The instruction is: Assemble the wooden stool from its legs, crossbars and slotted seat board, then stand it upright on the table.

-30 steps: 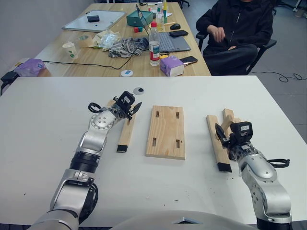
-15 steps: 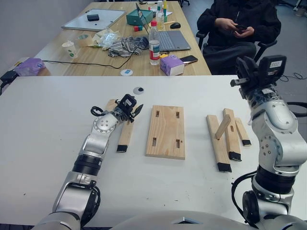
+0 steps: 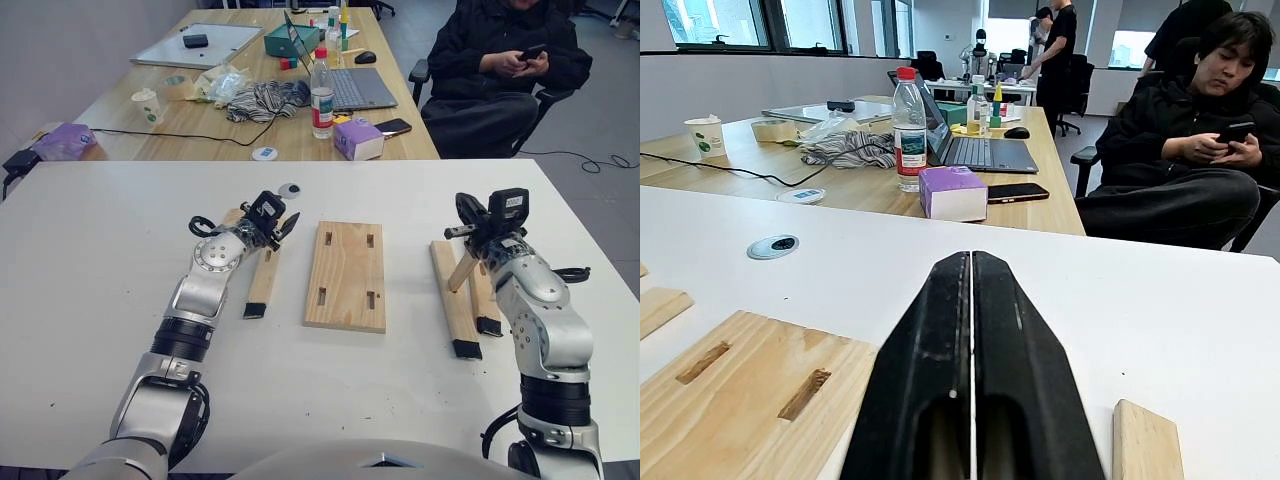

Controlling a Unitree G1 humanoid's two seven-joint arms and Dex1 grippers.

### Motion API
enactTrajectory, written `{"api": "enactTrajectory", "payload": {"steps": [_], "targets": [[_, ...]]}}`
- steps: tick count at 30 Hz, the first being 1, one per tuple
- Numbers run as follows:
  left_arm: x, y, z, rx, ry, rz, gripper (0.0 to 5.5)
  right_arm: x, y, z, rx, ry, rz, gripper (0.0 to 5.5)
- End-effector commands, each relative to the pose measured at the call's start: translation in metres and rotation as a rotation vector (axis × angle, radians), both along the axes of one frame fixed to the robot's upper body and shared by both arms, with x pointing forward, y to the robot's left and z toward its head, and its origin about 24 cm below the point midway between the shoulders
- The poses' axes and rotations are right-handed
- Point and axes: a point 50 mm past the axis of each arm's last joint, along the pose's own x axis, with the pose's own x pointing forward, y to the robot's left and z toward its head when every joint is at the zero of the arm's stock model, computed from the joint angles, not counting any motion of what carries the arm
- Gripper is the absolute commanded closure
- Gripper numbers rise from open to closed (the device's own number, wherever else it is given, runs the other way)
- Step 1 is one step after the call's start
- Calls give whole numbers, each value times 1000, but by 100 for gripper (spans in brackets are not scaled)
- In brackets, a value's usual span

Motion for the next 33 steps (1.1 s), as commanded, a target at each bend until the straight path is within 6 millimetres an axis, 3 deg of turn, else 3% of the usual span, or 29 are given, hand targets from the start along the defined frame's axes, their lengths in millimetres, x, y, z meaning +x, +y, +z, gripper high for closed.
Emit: {"api": "enactTrajectory", "payload": {"steps": [1, 4, 8, 9, 11, 12, 15, 17, 22, 28, 33], "targets": [[2, 3, 1, 19, -3, 10, 301, -1, -5, -9, 10, 76, -10, 545], [1, 4, 0, 12, -3, 19, 301, 0, -13, 18, 84, 1, -36, 545], [-5, 5, -5, -13, -1, 57, 301, 1, -35, 77, 248, -143, -87, 545], [-7, 4, -7, -20, 0, 67, 301, 2, -43, 80, 271, -123, -109, 545], [-10, 3, -10, -31, 0, 83, 301, -4, -55, 60, 215, 11, -134, 525], [-11, 4, -11, -36, -1, 93, 301, -18, -63, 37, 154, 127, -146, 518], [-17, 8, -14, -44, 0, 126, 301, -70, -75, -8, 29, 349, -144, 448], [-20, 10, -16, -47, 6, 140, 301, -97, -67, -24, 2, 432, -106, 409], [-18, 8, -17, -44, 11, 130, 301, -135, -48, -46, 55, 572, 44, 305], [-17, 3, -17, -33, 22, 86, 301, -142, -41, -78, 94, 629, 65, 185], [-12, 1, -14, -21, 23, 58, 301, -128, -31, -96, 80, 610, 66, 185]]}}
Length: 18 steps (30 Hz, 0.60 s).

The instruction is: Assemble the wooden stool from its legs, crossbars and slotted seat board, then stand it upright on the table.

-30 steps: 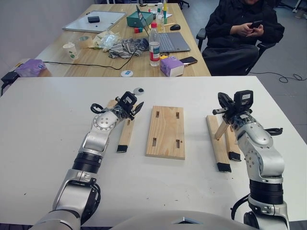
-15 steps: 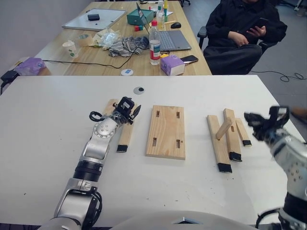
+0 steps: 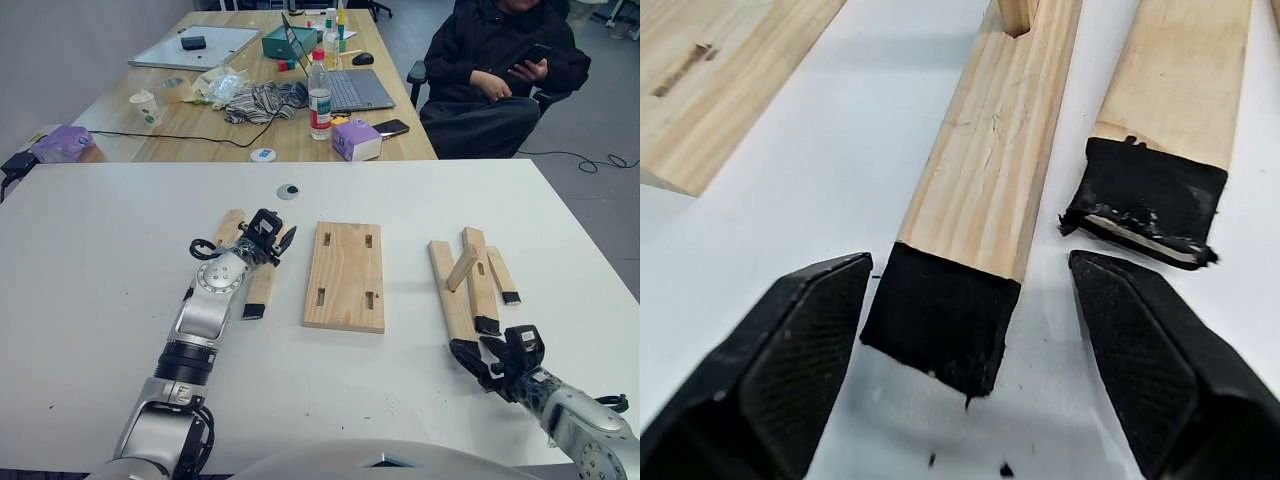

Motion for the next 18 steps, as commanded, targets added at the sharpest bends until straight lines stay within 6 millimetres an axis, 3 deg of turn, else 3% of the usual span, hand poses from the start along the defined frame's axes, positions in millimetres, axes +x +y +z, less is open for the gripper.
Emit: {"api": "enactTrajectory", "payload": {"steps": [1, 4, 8, 12, 15, 18], "targets": [[6, 1, 5, 31, -7, -19, 301, 14, 8, -11, -38, -7, -7, 185], [7, 2, 6, 33, -10, -21, 301, 24, 11, -12, -114, -7, -14, 231], [8, 5, 8, 33, -15, -12, 301, 17, 9, -20, -206, 70, -7, 330], [11, 11, 15, 17, -39, 12, 301, 35, 22, -11, -111, -7, 22, 345], [15, 18, 33, -132, -55, 21, 301, 78, 45, 32, 102, -203, 72, 345], [19, 21, 65, -338, -76, -52, 301, 114, 61, 85, 268, -410, 97, 345]]}}
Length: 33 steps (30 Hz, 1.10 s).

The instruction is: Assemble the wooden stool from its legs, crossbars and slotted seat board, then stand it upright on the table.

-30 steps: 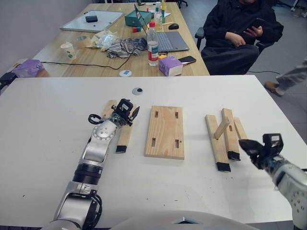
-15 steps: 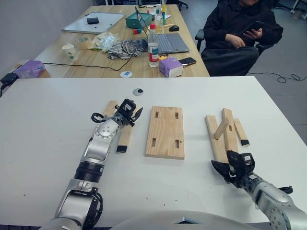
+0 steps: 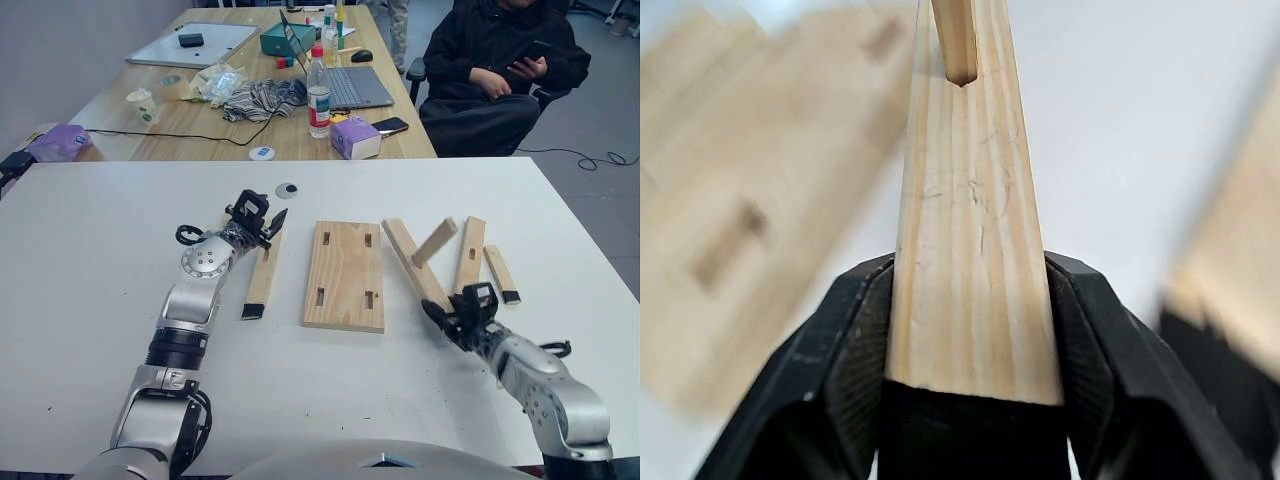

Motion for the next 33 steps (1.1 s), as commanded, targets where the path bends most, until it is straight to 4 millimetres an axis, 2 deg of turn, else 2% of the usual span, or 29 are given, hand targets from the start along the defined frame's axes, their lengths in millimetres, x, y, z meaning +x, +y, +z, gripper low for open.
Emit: {"api": "enactTrajectory", "payload": {"steps": [1, 5, 8, 11, 14, 18, 22, 33], "targets": [[5, -1, 44, -238, -49, -109, 301, 38, 19, 65, 183, -252, 36, 345], [-12, -24, 95, -604, -61, -471, 229, 49, 34, 99, 521, -296, 230, 345], [-22, -37, 126, -759, -102, -670, 179, 53, 31, 120, 630, -321, 358, 345], [-26, -42, 131, -863, -77, -762, 123, 46, 33, 130, 636, -317, 475, 345], [-39, -50, 126, -911, -12, -878, 71, 37, 39, 134, 644, -292, 593, 345], [-44, -55, 119, -934, 42, -923, 10, 24, 47, 138, 659, -261, 718, 345], [-47, -57, 116, -950, 65, -951, 10, 16, 49, 138, 652, -228, 802, 345], [-52, -56, 114, -999, 109, -1017, 212, 13, 47, 127, 611, -196, 819, 345]]}}
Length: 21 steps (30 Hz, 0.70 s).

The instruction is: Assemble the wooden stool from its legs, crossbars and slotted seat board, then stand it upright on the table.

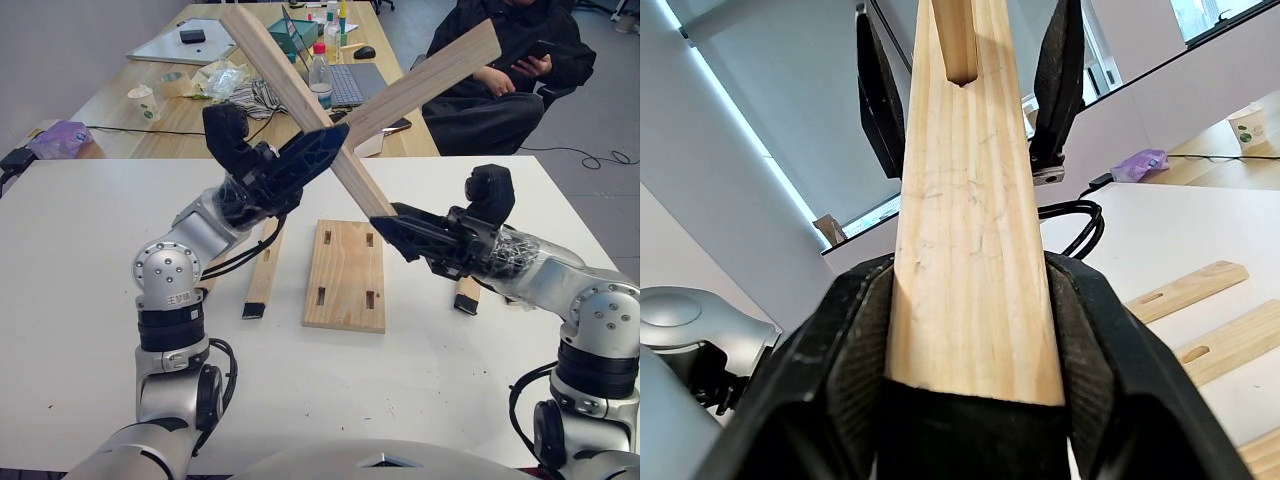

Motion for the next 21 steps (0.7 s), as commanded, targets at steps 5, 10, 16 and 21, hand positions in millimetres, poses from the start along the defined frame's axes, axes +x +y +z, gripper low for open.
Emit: {"api": "enactTrajectory", "payload": {"steps": [5, 10, 16, 21], "targets": [[-3, 5, -1, 9, 0, -12, 298, 2, -2, 1, -31, -31, -13, 345], [-2, 8, -1, 7, -1, -2, 341, 2, -2, 1, -27, -36, -15, 345], [1, 10, -1, -4, -8, 40, 345, 8, -2, -2, -60, -30, -62, 288], [11, 30, 2, -14, 9, 173, 347, 13, -10, -42, -362, -45, -159, 186]]}}
